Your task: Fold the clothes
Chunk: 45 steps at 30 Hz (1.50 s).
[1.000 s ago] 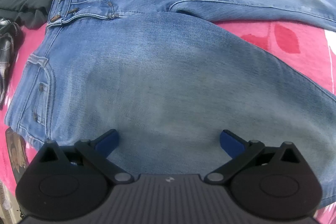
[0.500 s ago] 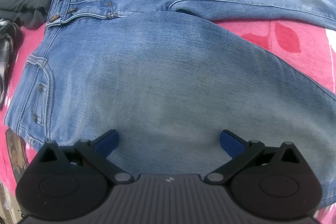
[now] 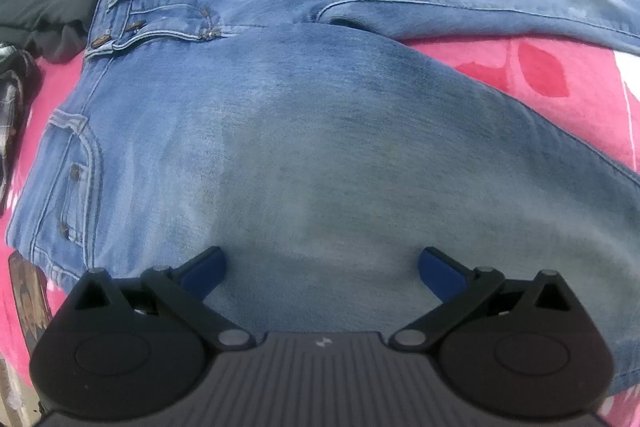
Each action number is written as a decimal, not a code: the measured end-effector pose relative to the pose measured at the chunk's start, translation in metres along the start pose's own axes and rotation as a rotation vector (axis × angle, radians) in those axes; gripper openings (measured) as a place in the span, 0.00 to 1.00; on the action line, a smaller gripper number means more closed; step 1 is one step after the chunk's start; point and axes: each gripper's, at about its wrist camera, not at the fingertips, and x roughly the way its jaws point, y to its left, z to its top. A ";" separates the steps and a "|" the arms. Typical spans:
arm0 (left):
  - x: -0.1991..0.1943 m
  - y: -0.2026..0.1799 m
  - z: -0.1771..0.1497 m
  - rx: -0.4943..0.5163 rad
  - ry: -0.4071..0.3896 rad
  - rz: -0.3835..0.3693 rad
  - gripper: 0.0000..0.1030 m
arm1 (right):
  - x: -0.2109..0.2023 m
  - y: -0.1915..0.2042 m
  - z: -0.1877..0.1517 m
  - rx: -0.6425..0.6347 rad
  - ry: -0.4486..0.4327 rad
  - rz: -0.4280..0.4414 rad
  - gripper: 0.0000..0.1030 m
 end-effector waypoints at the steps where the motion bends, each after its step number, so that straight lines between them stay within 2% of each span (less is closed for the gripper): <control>1: -0.001 0.000 -0.001 0.000 -0.006 0.001 1.00 | 0.002 0.004 0.001 -0.050 -0.030 0.024 0.73; 4: -0.003 0.000 -0.007 0.001 -0.029 0.003 1.00 | 0.012 0.007 0.000 -0.125 -0.080 0.130 0.73; 5: -0.004 0.000 -0.009 0.001 -0.037 0.003 1.00 | 0.019 0.001 -0.003 -0.126 -0.066 0.143 0.72; 9: -0.007 0.001 -0.015 -0.002 -0.063 0.007 1.00 | 0.013 -0.060 -0.037 -0.023 -0.050 0.168 0.72; 12: -0.009 0.001 -0.017 -0.010 -0.075 0.011 1.00 | -0.010 -0.115 -0.077 0.011 -0.004 0.062 0.74; 13: -0.008 0.003 -0.016 -0.011 -0.078 0.013 1.00 | -0.017 -0.140 -0.093 0.058 0.036 0.013 0.76; 16: -0.006 0.007 -0.014 -0.015 -0.089 0.018 1.00 | -0.034 -0.194 -0.120 0.205 0.107 -0.121 0.74; 17: -0.005 0.006 -0.014 -0.016 -0.092 0.019 1.00 | -0.041 -0.207 -0.126 0.232 0.118 -0.154 0.69; 18: -0.004 0.000 -0.016 -0.015 -0.096 0.022 1.00 | -0.047 -0.219 -0.131 0.259 0.128 -0.187 0.60; 19: -0.003 -0.003 -0.016 -0.014 -0.099 0.025 1.00 | -0.052 -0.223 -0.130 0.274 0.133 -0.213 0.58; 21: -0.003 -0.010 -0.016 -0.012 -0.105 0.033 1.00 | -0.058 -0.215 -0.120 0.262 0.086 -0.184 0.55; 23: -0.004 -0.013 -0.016 -0.014 -0.103 0.045 1.00 | -0.058 -0.191 -0.101 0.219 0.012 -0.099 0.53; 26: -0.005 -0.016 -0.017 -0.012 -0.102 0.060 1.00 | -0.037 -0.133 -0.066 0.089 -0.081 0.070 0.44; 27: -0.006 -0.016 -0.018 -0.011 -0.105 0.062 1.00 | -0.027 -0.113 -0.054 0.048 -0.100 0.119 0.36; 29: -0.006 -0.015 -0.020 -0.005 -0.114 0.055 1.00 | -0.002 -0.079 -0.033 0.027 -0.100 0.228 0.30; 32: -0.006 -0.013 -0.023 0.011 -0.133 0.034 1.00 | 0.026 -0.080 -0.024 0.036 -0.109 0.197 0.23; 33: -0.004 -0.013 -0.023 0.019 -0.139 0.028 1.00 | 0.035 -0.081 -0.021 0.040 -0.112 0.184 0.18; 34: -0.002 -0.012 -0.024 0.027 -0.145 0.021 1.00 | 0.038 -0.093 -0.018 0.090 -0.116 0.170 0.12; 35: -0.001 -0.009 -0.024 0.036 -0.151 0.015 1.00 | 0.038 -0.102 -0.014 0.116 -0.115 0.132 0.00; 37: 0.002 -0.006 -0.024 0.050 -0.164 0.000 1.00 | 0.038 -0.117 -0.007 0.159 -0.114 0.052 0.02; 38: 0.005 -0.004 -0.022 0.056 -0.168 -0.005 1.00 | 0.035 -0.117 -0.009 0.162 -0.100 -0.003 0.07; 39: 0.004 -0.003 -0.022 0.065 -0.169 -0.009 1.00 | 0.031 -0.120 -0.009 0.184 -0.085 -0.021 0.08; 41: 0.004 -0.002 -0.022 0.092 -0.170 -0.017 1.00 | 0.014 -0.116 -0.012 0.231 -0.086 0.001 0.08; 45: 0.009 0.004 -0.018 0.132 -0.173 -0.040 1.00 | 0.013 -0.061 -0.014 0.123 -0.045 0.141 0.06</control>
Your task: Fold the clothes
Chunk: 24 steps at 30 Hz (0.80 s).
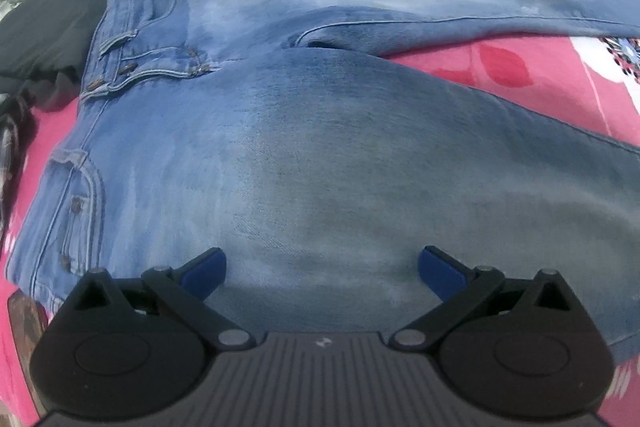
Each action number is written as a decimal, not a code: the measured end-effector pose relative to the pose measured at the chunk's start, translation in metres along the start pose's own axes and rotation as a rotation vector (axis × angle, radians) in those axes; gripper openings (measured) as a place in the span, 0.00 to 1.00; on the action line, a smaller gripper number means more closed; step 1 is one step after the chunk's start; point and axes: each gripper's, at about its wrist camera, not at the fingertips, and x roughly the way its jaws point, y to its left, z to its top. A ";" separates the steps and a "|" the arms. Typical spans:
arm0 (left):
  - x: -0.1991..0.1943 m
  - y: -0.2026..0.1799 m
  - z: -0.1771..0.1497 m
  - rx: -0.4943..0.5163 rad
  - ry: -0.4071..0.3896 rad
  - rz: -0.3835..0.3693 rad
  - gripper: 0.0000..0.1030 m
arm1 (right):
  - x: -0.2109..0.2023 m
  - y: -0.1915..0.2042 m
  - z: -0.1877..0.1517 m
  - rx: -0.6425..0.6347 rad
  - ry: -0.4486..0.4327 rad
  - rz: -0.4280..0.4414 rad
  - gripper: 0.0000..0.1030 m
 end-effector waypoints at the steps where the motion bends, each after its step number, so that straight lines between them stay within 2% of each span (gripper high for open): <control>1: 0.004 0.004 0.002 0.012 -0.001 -0.005 1.00 | 0.012 0.012 0.001 -0.039 0.011 0.005 0.07; 2: 0.007 0.007 0.003 0.024 -0.002 -0.010 1.00 | 0.027 0.019 0.006 -0.061 0.001 -0.022 0.06; 5: 0.007 0.011 0.002 0.059 -0.003 -0.023 1.00 | 0.049 0.005 0.036 0.062 -0.085 -0.083 0.04; 7: 0.006 0.013 0.000 0.079 -0.001 -0.033 1.00 | 0.049 -0.006 0.050 0.148 -0.095 -0.187 0.08; 9: 0.006 0.016 0.000 0.090 0.001 -0.041 1.00 | 0.034 -0.003 0.054 0.193 -0.104 -0.175 0.09; 12: 0.008 0.022 -0.001 0.099 0.001 -0.050 1.00 | 0.023 0.050 0.042 0.124 -0.051 -0.102 0.09; 14: 0.008 0.023 -0.002 0.102 -0.001 -0.054 1.00 | 0.031 0.060 0.031 0.112 -0.001 -0.072 0.09; 15: 0.007 0.023 -0.003 0.104 -0.002 -0.056 1.00 | 0.040 0.059 0.029 0.117 0.013 -0.116 0.09; 18: 0.006 0.022 -0.003 0.116 -0.004 -0.059 1.00 | 0.047 0.030 0.039 0.270 -0.061 -0.130 0.00; 19: 0.006 0.023 -0.004 0.118 -0.004 -0.059 1.00 | 0.046 0.017 0.046 0.316 -0.082 -0.154 0.02; 20: 0.006 0.024 -0.004 0.117 -0.003 -0.060 1.00 | 0.040 0.010 0.048 0.329 -0.085 -0.210 0.09; 21: 0.006 0.025 -0.004 0.115 -0.001 -0.059 1.00 | 0.034 0.004 0.049 0.337 -0.085 -0.270 0.09; 23: 0.005 0.028 -0.005 0.109 0.004 -0.059 1.00 | 0.016 -0.012 0.031 0.417 -0.078 -0.260 0.09; 24: 0.005 0.029 -0.005 0.106 0.006 -0.058 1.00 | 0.009 -0.020 0.019 0.431 -0.046 -0.280 0.09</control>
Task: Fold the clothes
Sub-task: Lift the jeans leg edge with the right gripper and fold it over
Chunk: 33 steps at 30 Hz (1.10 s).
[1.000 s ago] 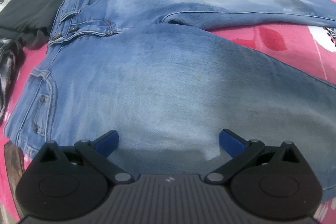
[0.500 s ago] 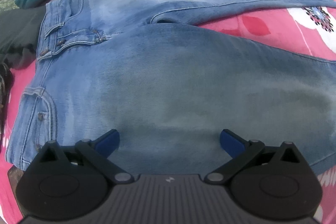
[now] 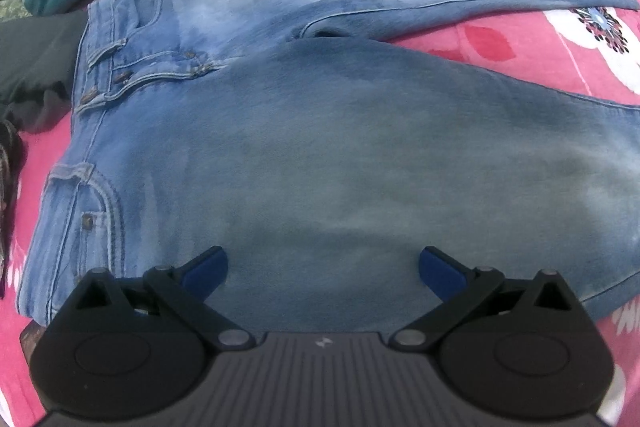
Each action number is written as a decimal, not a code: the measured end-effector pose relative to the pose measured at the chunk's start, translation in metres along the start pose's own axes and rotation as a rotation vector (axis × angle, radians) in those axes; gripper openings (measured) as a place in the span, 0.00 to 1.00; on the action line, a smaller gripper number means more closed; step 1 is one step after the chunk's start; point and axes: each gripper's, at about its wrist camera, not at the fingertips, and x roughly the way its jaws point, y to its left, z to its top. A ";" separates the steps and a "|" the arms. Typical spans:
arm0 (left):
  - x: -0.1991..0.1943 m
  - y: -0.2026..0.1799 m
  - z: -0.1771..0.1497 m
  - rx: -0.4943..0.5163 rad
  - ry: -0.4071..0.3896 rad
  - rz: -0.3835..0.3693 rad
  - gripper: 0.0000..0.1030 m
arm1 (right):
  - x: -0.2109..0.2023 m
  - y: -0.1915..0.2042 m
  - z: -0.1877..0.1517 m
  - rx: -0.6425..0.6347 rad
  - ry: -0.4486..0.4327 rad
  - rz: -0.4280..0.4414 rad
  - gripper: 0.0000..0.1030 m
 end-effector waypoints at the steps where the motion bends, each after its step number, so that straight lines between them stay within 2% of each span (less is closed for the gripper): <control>1: 0.000 0.001 0.000 -0.002 0.002 0.001 1.00 | -0.001 -0.012 -0.008 -0.002 0.028 -0.042 0.09; 4: 0.000 0.005 0.000 -0.005 0.007 0.005 1.00 | 0.005 -0.061 -0.016 0.032 0.046 -0.245 0.11; 6: -0.001 0.007 -0.001 -0.016 0.016 0.010 1.00 | -0.001 -0.095 -0.011 0.179 0.053 -0.353 0.12; 7: -0.001 0.008 -0.003 -0.020 0.021 0.011 1.00 | -0.006 -0.103 -0.010 0.241 0.058 -0.371 0.12; 9: -0.002 0.008 -0.007 -0.029 0.032 0.013 1.00 | -0.021 -0.094 -0.011 0.230 0.052 -0.342 0.14; 11: -0.004 0.009 -0.011 -0.038 0.043 0.012 1.00 | -0.030 -0.067 -0.014 0.171 0.035 -0.250 0.15; 14: -0.008 0.011 -0.018 -0.049 0.062 0.010 1.00 | -0.027 -0.024 -0.029 0.090 0.061 -0.114 0.23; 17: -0.011 0.015 -0.027 -0.061 0.087 0.008 1.00 | -0.019 0.005 -0.062 0.019 0.174 -0.116 0.26; 19: -0.013 0.019 -0.036 -0.096 0.120 -0.017 1.00 | -0.028 0.011 -0.077 0.044 0.191 -0.137 0.27; 23: -0.022 0.024 -0.049 -0.064 0.121 -0.043 1.00 | -0.049 0.035 -0.074 0.072 0.223 -0.136 0.27; 26: -0.030 0.032 -0.056 -0.074 0.107 -0.058 0.99 | -0.056 0.072 -0.055 0.019 0.169 -0.052 0.27; 29: -0.034 0.045 -0.059 -0.109 0.092 -0.058 0.96 | -0.042 0.124 -0.040 -0.085 0.142 0.045 0.28; 31: -0.034 0.050 -0.061 -0.117 0.101 -0.069 0.96 | -0.029 0.156 -0.039 -0.125 0.163 0.119 0.29; 33: -0.030 0.052 -0.065 -0.119 0.130 -0.073 0.96 | -0.010 0.177 -0.049 -0.140 0.237 0.166 0.32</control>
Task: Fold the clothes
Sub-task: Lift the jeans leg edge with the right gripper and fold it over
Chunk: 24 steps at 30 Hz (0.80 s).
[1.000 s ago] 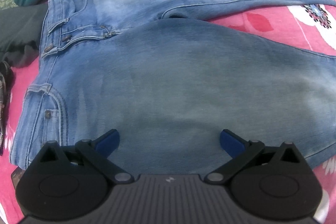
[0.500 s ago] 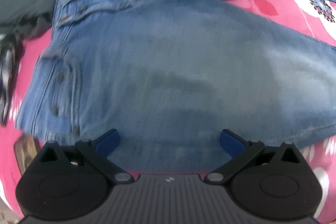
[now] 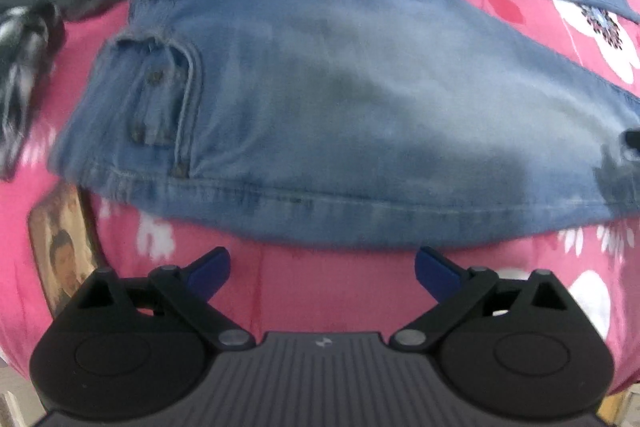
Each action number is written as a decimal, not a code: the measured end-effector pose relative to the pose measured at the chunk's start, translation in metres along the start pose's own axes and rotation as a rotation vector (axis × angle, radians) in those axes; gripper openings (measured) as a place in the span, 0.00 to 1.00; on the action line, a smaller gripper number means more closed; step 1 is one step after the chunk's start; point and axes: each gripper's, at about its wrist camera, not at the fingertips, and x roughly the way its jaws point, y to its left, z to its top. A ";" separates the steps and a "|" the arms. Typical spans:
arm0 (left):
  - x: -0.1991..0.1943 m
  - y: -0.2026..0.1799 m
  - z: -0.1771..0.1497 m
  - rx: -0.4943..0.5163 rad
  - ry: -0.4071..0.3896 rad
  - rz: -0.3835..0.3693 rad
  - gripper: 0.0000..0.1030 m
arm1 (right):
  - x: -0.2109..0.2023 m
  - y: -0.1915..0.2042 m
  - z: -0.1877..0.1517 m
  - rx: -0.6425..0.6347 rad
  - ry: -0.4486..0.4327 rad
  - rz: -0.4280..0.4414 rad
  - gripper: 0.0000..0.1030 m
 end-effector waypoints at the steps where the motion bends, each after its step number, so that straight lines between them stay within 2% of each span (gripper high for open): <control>1: 0.002 0.001 -0.001 -0.002 0.014 0.005 0.96 | 0.013 0.008 -0.006 -0.011 0.055 -0.013 0.32; 2: 0.004 0.002 -0.003 -0.006 0.024 0.007 0.96 | 0.026 0.015 -0.013 -0.023 0.112 -0.031 0.32; 3: 0.004 0.005 -0.004 -0.018 0.026 0.002 0.96 | 0.028 0.018 -0.019 -0.030 0.116 -0.049 0.34; 5: 0.005 0.010 -0.005 -0.042 0.026 -0.014 0.96 | 0.022 0.023 -0.027 -0.013 0.111 -0.035 0.45; 10: 0.012 0.016 -0.001 -0.055 0.041 -0.039 1.00 | 0.027 0.017 -0.034 0.051 0.163 -0.030 0.48; 15: 0.013 0.015 -0.001 -0.057 0.047 -0.040 1.00 | 0.028 -0.003 -0.027 0.281 0.148 0.026 0.55; 20: 0.013 0.013 -0.002 -0.062 0.043 -0.026 1.00 | 0.026 -0.035 -0.039 0.590 0.148 0.185 0.55; 24: 0.013 0.008 -0.002 -0.078 0.042 0.006 1.00 | 0.035 -0.054 -0.050 0.716 0.148 0.269 0.58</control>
